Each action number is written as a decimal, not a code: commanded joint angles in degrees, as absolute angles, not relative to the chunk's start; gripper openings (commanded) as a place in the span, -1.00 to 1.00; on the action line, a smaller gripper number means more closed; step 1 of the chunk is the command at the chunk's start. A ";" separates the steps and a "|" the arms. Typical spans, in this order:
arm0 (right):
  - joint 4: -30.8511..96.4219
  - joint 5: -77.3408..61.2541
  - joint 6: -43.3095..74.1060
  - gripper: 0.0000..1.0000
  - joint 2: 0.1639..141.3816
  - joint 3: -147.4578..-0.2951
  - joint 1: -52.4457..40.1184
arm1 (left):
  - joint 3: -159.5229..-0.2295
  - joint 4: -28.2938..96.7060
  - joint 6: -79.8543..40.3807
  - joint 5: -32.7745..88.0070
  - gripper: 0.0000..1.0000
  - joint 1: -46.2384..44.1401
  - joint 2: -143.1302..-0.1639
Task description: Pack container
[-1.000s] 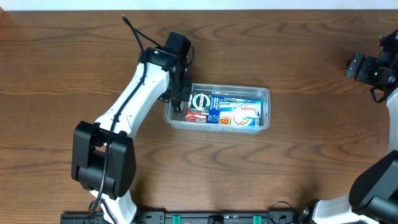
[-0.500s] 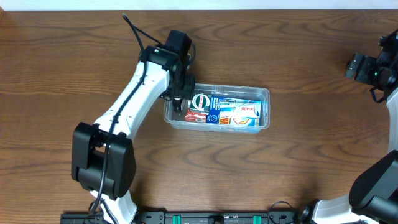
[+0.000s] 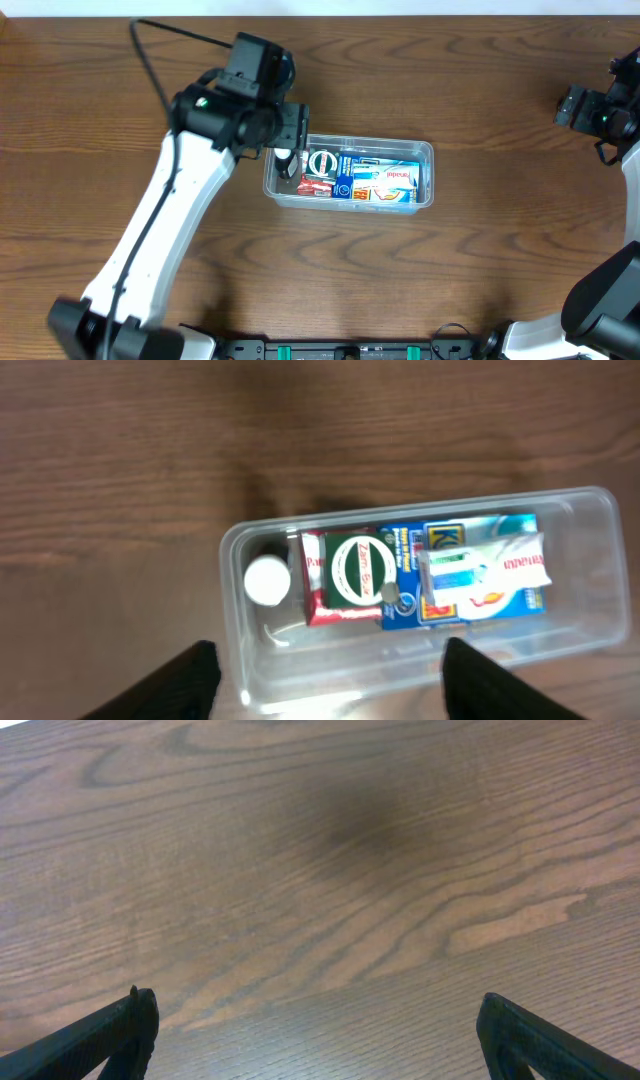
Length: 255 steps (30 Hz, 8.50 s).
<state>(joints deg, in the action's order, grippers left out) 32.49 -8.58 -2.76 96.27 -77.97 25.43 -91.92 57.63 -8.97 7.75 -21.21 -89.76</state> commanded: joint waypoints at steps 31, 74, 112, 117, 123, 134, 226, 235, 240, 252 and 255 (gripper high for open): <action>32.58 -9.04 -3.51 0.98 96.60 -78.26 25.32 | -90.17 84.05 -7.11 2.24 0.96 -19.68 -68.73; 32.58 -9.04 -3.51 0.99 96.60 -78.26 25.32 | -7.35 0.14 -6.90 4.05 0.96 6.20 -3.99; 32.58 -9.04 -3.51 0.99 96.60 -78.26 25.32 | -0.23 3.77 -3.01 3.77 0.96 6.20 -0.27; 32.58 -9.04 -3.51 0.99 96.60 -78.26 25.32 | -0.23 3.75 -3.03 3.77 0.96 6.20 -0.27; 32.58 -9.04 -3.51 0.99 96.60 -78.26 25.32 | -0.23 3.77 -3.01 3.77 0.96 6.20 -0.27; 32.58 -9.04 -3.51 0.99 96.60 -78.26 25.32 | -0.23 3.75 -3.01 3.77 0.96 6.20 -0.27; 2.96 -15.03 -4.38 0.98 0.32 -0.32 5.39 | -0.23 3.75 -3.01 3.77 0.96 6.20 -0.27; 2.96 -15.05 -4.38 0.98 0.32 -0.32 5.39 | -0.23 3.75 -3.01 3.77 0.96 6.20 -0.27; 2.96 -15.05 -4.38 0.99 0.32 -0.32 5.39 | -0.23 3.77 -3.01 3.77 0.96 6.20 -0.27; 2.96 -15.03 -4.38 0.98 0.32 -0.32 5.39 | -0.23 3.75 -3.01 3.77 0.96 6.20 -0.27; 2.96 -15.03 -4.38 0.99 0.32 -0.32 5.39 | -0.23 3.75 -3.01 3.77 0.96 6.20 -0.27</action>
